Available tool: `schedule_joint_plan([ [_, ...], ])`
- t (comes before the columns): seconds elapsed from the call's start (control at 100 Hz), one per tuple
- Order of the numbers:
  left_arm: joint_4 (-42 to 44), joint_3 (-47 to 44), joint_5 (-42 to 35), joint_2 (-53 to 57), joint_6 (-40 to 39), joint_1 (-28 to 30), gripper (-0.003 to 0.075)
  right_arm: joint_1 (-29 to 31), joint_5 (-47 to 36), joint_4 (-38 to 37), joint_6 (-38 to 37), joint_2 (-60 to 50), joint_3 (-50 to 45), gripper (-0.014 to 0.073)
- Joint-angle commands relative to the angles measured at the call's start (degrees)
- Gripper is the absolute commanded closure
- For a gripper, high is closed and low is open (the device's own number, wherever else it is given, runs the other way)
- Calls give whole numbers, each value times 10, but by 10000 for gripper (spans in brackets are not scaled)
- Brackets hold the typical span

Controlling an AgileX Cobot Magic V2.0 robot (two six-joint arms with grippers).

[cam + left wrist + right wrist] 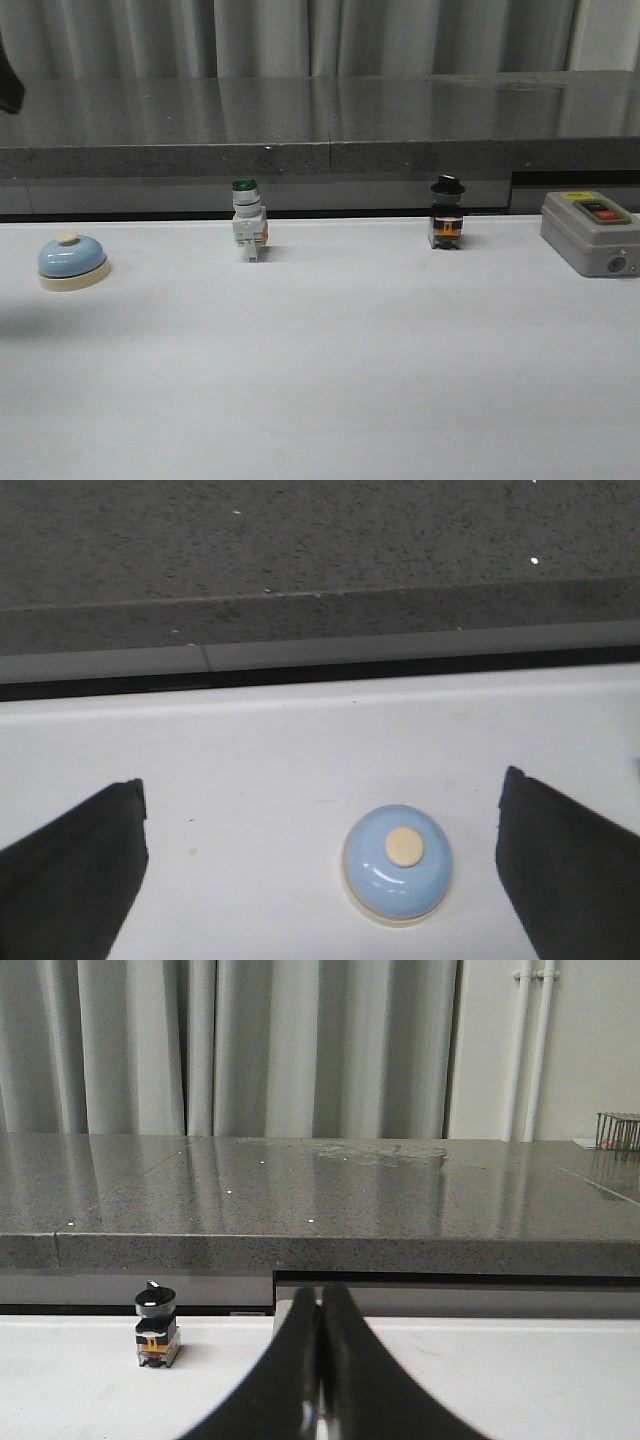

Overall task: Place and press bell with both arms
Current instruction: 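Lower the open left gripper around the blue bell, then close the left gripper on the bell and lift it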

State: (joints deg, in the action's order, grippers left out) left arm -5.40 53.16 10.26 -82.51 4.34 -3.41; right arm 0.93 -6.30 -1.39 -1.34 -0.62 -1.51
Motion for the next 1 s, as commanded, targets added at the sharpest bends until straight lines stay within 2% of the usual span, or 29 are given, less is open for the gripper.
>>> schedule_joint_plan([
  [0.0, -2, 68, 10, -31, -5, -16, 67, 3, -46, -3, 1, 6, 9, 653],
  [0.35, -4, 284, 257, -210, -5, -22, 84, 3, -46, -3, 1, 6, 9, 653],
  [0.51, -6, 353, 340, -275, -5, -22, 84, 3, -46, -3, 1, 6, 9, 653],
  [0.61, -6, 371, 367, -305, -5, -22, 84, 3, -46, -3, 1, 6, 9, 653],
  [0.99, -6, 375, 371, -351, -5, -22, 84, 3, -46, -3, 1, 6, 9, 653],
])
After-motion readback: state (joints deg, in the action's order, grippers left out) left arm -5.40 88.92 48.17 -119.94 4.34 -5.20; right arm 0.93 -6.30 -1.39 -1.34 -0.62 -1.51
